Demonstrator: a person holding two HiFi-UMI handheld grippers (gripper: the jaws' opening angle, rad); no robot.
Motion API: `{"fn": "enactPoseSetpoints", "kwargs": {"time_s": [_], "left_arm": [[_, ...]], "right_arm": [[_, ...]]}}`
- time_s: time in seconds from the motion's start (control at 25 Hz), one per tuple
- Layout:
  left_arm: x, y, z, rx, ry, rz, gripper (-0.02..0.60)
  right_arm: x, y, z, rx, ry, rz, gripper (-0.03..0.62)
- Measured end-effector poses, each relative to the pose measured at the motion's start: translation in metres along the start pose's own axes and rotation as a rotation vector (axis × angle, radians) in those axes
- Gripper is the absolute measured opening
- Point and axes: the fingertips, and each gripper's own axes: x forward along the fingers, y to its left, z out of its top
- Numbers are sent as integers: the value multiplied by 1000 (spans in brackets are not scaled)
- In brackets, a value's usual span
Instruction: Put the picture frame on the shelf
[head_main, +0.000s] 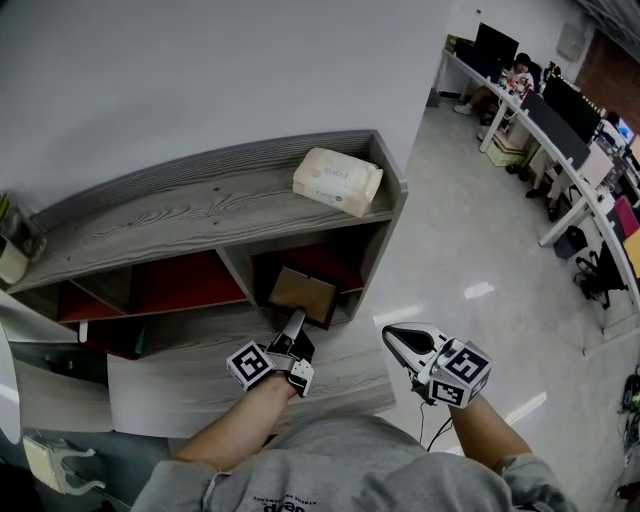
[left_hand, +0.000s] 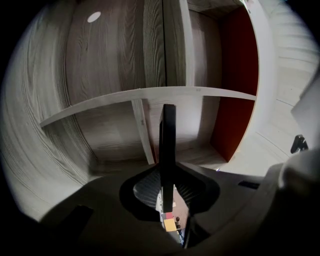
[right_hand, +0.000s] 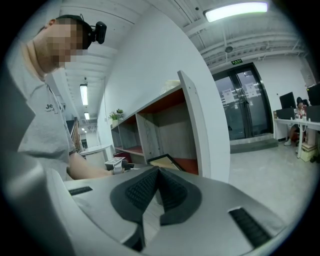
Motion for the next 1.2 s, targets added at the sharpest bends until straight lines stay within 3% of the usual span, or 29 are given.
{"fn": "enactPoseSetpoints", "kwargs": {"time_s": [0.48,0.6,0.64,0.68,0.8,0.96,1.2], "left_arm": [[16,5,2,-66,-25,19,92],[22,4,-2,-72,9,24,117],[24,2,-5,-44,36,25,113],[26,-1,-8,-3,66,18,152],[32,-16,-14,196,143,-38,190],[27,-14,-21,466,240,15,192],[13,-14,-29,769,341,40,207]], "right_arm": [[5,4,-10,20,11,18,9],[4,3,-11,22,9,15,9],[3,2,-12,21,9,14,9],[3,2,-12,21,9,13,9],[1,1,-10,16,13,6,9],[2,0,-12,21,11,6,9],[3,1,-12,16,11,12,10]]}}
